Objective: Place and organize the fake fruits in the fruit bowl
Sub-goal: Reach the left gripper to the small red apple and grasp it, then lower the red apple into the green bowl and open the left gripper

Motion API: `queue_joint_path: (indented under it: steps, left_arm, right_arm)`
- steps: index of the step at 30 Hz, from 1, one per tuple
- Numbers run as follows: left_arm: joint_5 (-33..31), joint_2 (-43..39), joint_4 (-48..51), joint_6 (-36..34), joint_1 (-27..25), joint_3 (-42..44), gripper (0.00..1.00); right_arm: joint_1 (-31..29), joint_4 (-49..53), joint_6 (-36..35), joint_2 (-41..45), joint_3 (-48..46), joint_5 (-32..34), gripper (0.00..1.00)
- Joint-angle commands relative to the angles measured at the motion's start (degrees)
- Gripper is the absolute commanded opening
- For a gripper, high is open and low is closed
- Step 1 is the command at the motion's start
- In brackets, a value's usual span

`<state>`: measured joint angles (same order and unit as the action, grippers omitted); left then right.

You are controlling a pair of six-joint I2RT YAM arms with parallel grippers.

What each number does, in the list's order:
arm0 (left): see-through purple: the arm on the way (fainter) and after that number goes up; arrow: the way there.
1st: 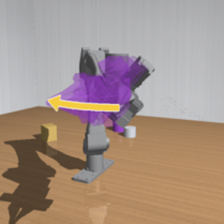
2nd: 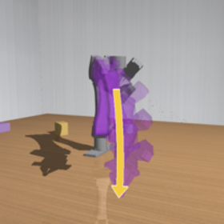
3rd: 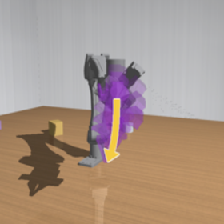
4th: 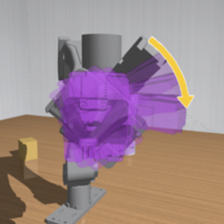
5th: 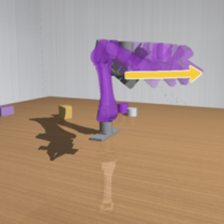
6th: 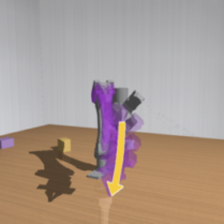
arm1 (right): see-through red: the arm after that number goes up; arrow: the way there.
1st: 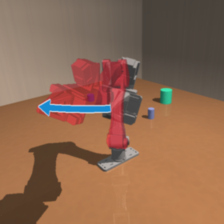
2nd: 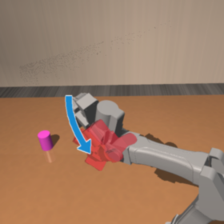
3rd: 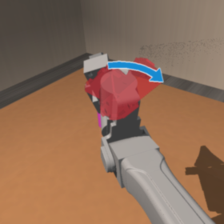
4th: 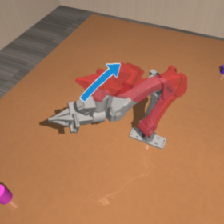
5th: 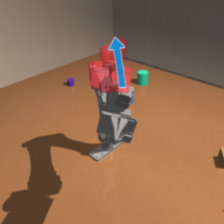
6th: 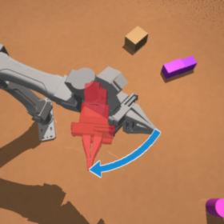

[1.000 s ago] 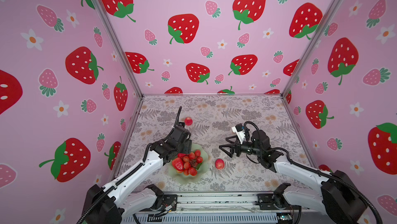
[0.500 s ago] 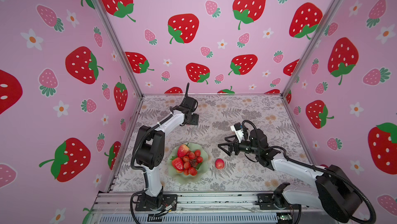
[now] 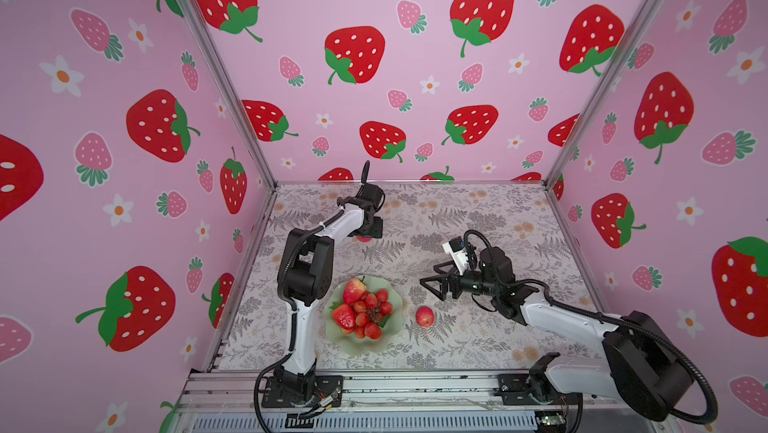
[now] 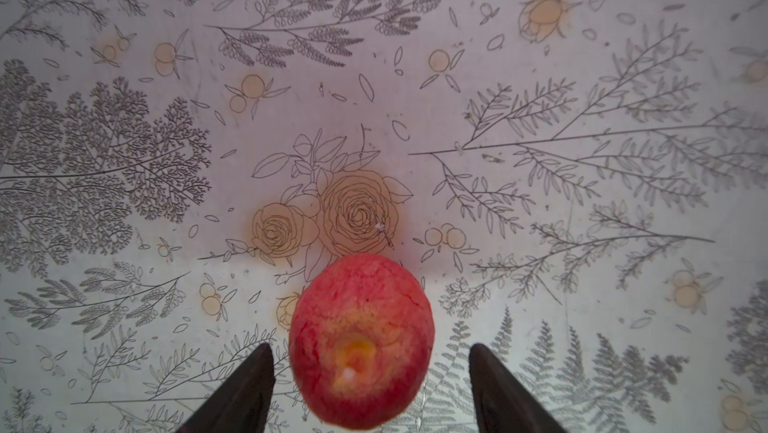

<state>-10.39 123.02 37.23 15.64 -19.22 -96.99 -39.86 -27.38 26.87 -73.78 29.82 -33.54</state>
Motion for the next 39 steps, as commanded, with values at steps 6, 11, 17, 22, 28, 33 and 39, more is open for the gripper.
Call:
queue_joint_path:
  steps: [6,11,17,22,28,33,39]
  left_arm:
    - [0.3,2.2,0.9,1.4,0.9,-2.7,0.71]
    - [-0.3,1.5,-0.4,1.0,1.2,-1.9,0.62]
    - [0.5,-1.0,-1.5,1.1,1.1,-0.2,0.55]
    - [1.1,-7.5,-2.3,1.5,0.6,4.9,0.53]
    - [1.9,-22.7,-1.4,3.3,-3.5,19.1,0.53]
    - [0.2,-35.2,3.1,5.9,-10.6,28.7,0.52]
    - [-0.3,-41.4,5.3,9.8,-16.3,35.2,0.52]
  right_arm:
    - [0.4,0.1,-1.2,-1.4,2.1,-0.9,0.99]
    - [0.5,0.1,-1.2,-1.6,2.4,-1.3,0.99]
    - [0.5,0.3,-1.0,-0.6,2.1,-1.3,0.99]
    - [0.5,0.7,-0.7,1.4,1.2,-1.1,0.99]
    - [0.5,2.2,-1.2,5.7,-2.8,-1.4,0.99]
    - [0.4,2.1,-0.2,9.6,-6.5,-1.5,0.99]
    - [0.4,1.4,-0.1,9.4,-6.0,-2.4,0.99]
